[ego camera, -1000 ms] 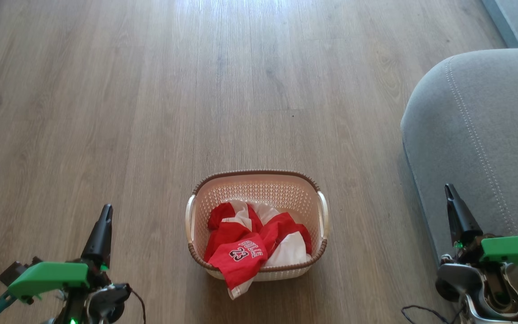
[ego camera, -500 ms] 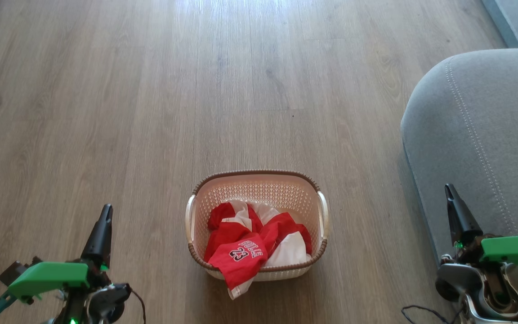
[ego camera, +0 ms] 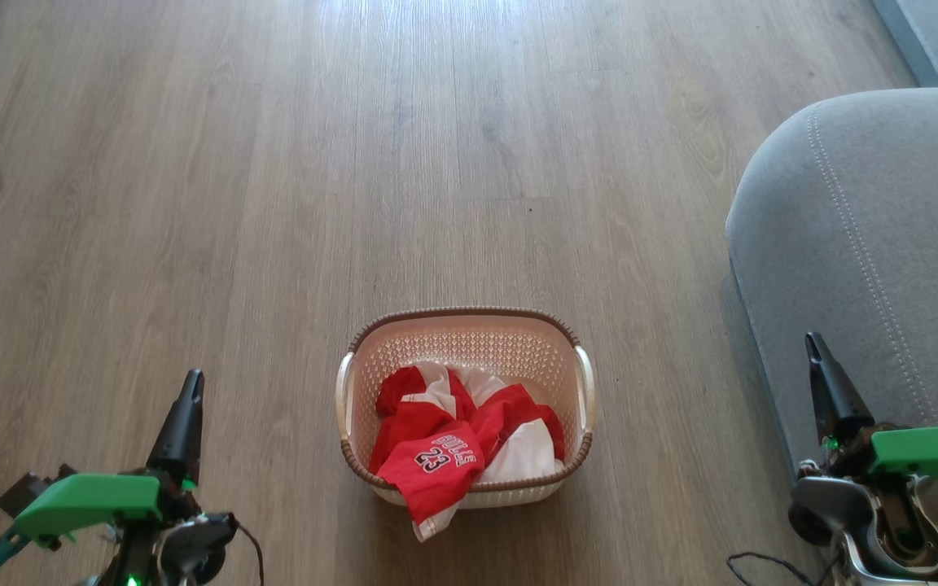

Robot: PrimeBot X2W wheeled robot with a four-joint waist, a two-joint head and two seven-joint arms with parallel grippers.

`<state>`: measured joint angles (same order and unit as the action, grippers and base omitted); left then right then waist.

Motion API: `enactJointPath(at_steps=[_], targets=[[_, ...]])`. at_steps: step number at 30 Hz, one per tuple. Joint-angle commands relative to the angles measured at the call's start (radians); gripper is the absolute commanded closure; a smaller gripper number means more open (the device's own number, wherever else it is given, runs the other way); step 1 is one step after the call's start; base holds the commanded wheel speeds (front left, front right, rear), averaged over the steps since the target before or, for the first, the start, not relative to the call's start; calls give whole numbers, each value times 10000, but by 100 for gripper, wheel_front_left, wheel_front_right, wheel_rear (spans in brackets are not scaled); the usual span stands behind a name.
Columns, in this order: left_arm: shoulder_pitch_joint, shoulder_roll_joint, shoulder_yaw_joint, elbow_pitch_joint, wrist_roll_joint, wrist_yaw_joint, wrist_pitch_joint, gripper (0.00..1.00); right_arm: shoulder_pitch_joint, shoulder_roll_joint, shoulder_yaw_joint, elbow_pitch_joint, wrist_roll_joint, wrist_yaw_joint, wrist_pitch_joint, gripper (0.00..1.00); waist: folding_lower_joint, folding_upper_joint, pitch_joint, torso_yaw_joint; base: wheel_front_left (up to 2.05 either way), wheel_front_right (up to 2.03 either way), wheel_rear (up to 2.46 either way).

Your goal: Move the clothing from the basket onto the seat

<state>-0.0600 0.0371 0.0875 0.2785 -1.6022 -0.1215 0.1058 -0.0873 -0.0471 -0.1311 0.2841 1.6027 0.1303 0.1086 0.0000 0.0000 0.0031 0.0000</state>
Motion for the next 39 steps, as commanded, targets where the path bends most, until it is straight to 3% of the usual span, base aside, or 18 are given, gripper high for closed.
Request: enactJointPath(at_steps=[1, 2, 20, 29, 39], targets=[[-479, 131, 258, -337, -69, -92, 71, 100, -206, -31, 178, -393, 63, 4, 42, 100, 0, 0, 0, 0, 0, 0, 0], [0, 0, 0, 0, 0, 0, 0, 0, 0, 0, 0, 5, 0, 0, 0, 0, 0, 0, 0, 0, 0, 0, 0], [147, 43, -379, -136, 185, 4, -460, 0, 304, -65, 357, -325, -470, 4, -492, 0, 0, 0, -2, -8, 0, 0, 0], [120, 153, -594, -123, 1055, 100, -759, 0, 340, -94, 375, -490, -2171, 4, -762, 0, 0, 0, -12, -10, 0, 0, 0], [131, 159, -680, -208, 2739, 195, -1055, 0, 386, -118, 609, -739, -4307, 4, -1059, 0, 0, 0, -42, -19, 0, 0, 0]])
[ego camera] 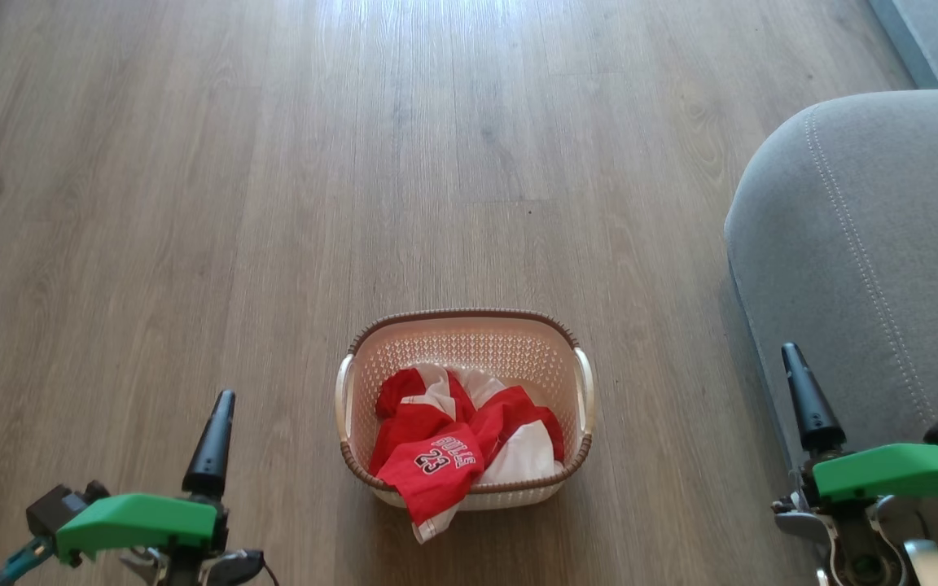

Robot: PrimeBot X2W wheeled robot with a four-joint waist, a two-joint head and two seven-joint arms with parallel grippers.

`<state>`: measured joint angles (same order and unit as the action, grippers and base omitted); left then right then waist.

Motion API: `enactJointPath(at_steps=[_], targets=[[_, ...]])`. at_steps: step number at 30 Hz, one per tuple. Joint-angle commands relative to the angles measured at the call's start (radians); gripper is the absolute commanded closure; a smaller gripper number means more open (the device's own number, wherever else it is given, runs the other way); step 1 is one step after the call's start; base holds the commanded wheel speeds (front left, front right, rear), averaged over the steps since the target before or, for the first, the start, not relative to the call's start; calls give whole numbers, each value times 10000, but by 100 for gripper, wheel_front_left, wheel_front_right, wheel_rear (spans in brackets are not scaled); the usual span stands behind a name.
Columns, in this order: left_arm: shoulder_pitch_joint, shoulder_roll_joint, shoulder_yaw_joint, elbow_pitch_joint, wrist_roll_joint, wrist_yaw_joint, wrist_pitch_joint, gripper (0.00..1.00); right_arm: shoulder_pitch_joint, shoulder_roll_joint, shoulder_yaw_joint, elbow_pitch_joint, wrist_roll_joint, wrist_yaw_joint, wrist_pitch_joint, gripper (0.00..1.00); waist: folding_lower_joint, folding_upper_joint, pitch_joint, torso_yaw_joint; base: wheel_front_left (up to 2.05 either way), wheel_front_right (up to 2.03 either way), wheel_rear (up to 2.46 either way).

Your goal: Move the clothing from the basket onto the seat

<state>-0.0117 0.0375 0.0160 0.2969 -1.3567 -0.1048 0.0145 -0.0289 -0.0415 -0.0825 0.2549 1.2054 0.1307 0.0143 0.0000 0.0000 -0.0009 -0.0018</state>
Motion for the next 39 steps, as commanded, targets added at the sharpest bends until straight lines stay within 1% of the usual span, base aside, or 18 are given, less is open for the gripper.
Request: enactJointPath(at_steps=[1, 6, 7, 15, 39], targets=[[-351, 166, 13, -404, 494, 37, -170, 0, -197, -176, 153, -475, -529, 0, -144, 0, 0, 0, -5, -1, 0, 0, 0], [-341, 224, -106, -454, 1516, 57, -317, 0, -191, -223, 306, -589, -1447, 0, -292, 0, 0, 0, -18, 3, 0, 0, 0], [-341, 224, -106, -454, 1516, 57, -317, 0, -191, -223, 306, -589, -1447, 0, -292, 0, 0, 0, -18, 3, 0, 0, 0], [-355, 350, -263, -494, 2892, 13, -552, 0, -177, -324, 521, -735, -2570, 0, -530, 0, 0, 0, -40, 13, 0, 0, 0], [-371, 539, -337, -438, 6049, -106, -1256, 0, -169, -729, 1203, -654, -5621, 0, -1240, 0, 0, 0, -111, 20, 0, 0, 0]])
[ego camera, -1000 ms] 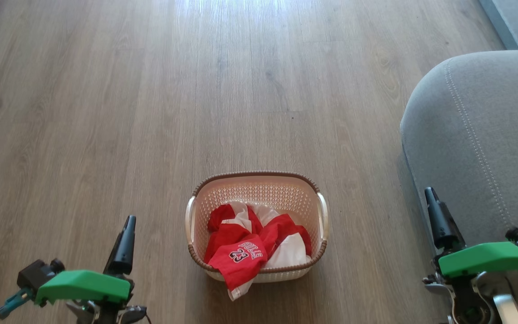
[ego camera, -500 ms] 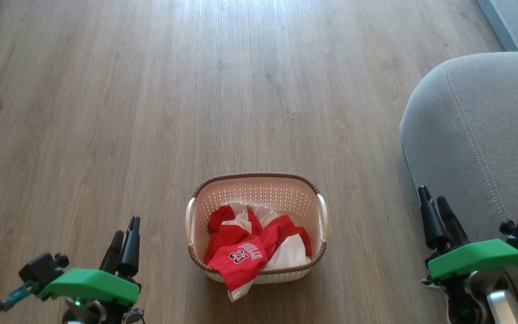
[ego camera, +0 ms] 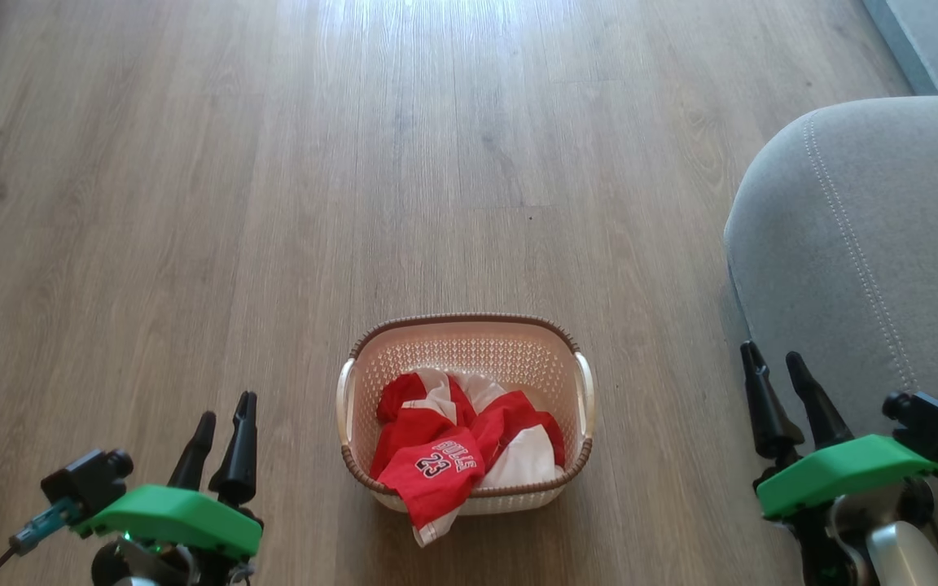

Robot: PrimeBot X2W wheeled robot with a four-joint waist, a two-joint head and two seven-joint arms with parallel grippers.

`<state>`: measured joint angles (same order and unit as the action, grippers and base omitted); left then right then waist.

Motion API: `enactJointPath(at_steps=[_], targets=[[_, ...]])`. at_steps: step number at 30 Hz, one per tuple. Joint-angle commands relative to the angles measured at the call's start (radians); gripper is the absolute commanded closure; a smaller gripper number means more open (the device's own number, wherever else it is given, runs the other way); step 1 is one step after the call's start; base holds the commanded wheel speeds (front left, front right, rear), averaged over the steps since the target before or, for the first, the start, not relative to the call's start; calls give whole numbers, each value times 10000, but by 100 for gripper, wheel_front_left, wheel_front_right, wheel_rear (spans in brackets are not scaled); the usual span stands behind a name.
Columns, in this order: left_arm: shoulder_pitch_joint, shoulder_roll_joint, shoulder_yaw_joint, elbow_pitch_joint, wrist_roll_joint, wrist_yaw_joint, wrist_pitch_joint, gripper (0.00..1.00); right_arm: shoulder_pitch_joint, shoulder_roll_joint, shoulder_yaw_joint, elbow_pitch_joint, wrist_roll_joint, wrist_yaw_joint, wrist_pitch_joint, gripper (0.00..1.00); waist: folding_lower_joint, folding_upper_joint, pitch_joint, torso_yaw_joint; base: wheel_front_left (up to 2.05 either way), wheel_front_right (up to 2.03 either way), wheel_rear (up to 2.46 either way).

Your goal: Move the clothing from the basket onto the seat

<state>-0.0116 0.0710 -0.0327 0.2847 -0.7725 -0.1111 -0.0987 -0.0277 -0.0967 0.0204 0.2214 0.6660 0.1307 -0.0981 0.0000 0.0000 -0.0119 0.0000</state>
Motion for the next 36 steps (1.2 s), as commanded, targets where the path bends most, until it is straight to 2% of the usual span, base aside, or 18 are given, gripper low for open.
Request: enactJointPath(at_steps=[1, 36], targets=[[-366, 208, 147, -316, 342, -47, -154, 0, -176, -183, 201, -318, -355, 0, -146, 0, 0, 0, -8, 4, 0, 0, 0], [-357, 511, 478, -21, 4586, -146, -1181, 0, 64, -220, 463, -400, -4140, 0, -1182, 0, 0, 0, 32, -35, 0, 0, 0]])
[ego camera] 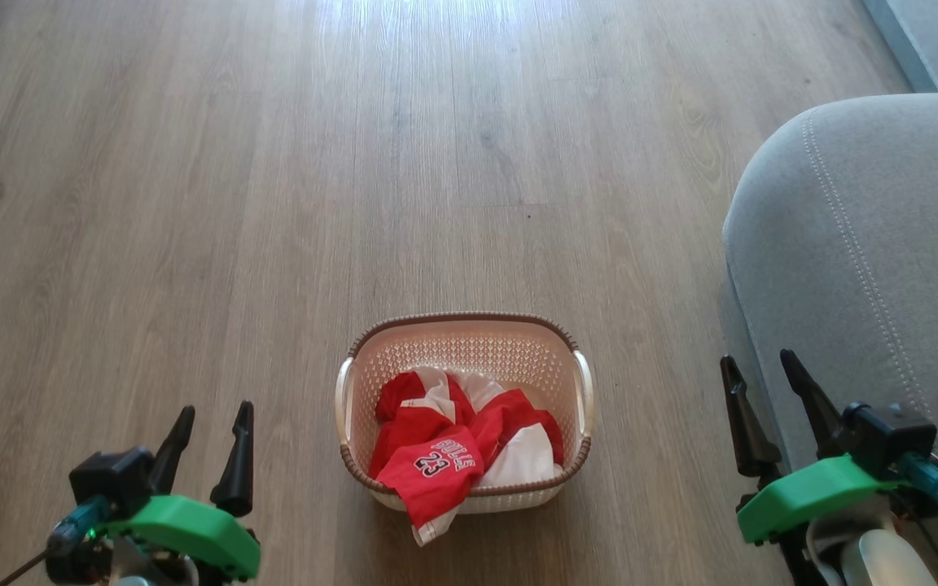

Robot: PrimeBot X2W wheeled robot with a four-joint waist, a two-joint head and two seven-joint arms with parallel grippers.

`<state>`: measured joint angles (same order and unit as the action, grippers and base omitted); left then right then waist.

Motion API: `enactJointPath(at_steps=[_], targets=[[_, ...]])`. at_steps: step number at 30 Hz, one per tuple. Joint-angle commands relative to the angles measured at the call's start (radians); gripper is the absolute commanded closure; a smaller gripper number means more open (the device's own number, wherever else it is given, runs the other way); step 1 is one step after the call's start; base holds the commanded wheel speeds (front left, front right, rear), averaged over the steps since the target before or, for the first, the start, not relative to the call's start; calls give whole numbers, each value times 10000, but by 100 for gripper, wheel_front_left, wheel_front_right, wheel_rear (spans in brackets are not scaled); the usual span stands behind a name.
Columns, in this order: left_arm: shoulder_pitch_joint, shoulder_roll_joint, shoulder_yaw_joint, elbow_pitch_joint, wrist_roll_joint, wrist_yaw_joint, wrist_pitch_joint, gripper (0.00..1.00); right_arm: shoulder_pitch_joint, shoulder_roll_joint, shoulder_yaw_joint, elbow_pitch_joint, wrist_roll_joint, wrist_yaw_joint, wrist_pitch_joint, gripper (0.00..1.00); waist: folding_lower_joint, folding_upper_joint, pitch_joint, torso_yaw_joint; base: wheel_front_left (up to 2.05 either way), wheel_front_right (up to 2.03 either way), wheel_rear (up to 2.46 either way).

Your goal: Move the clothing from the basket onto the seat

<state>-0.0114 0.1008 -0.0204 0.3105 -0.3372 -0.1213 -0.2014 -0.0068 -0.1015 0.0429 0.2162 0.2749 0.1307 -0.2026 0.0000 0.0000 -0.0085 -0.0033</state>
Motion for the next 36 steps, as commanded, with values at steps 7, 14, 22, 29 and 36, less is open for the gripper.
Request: enactJointPath(at_steps=[7, 14, 22, 29, 36], targets=[[-415, 239, 499, -163, 1000, -58, -358, 0, -87, -188, 302, -402, -1038, 0, -345, 0, 0, 0, 1, -1, 0, 0, 0], [-367, 174, 571, -112, 1770, -66, -564, 0, -34, -124, 176, -420, -1606, 0, -552, 0, 0, 0, 0, 19, 0, 0, 0], [-367, 139, 593, -50, 1837, -76, -603, 0, -30, -47, -6, -329, -1459, 0, -592, 0, 0, 0, 34, 23, 0, 0, 0], [-410, 143, 629, 32, 1762, -84, -603, 0, -62, -38, -48, -251, -1394, 0, -592, 0, 0, 0, 44, 7, 0, 0, 0], [-464, 177, 627, 82, 1725, -89, -603, 0, -95, -39, -28, -256, -1418, 0, -592, 0, 0, 0, 69, -16, 0, 0, 0]])
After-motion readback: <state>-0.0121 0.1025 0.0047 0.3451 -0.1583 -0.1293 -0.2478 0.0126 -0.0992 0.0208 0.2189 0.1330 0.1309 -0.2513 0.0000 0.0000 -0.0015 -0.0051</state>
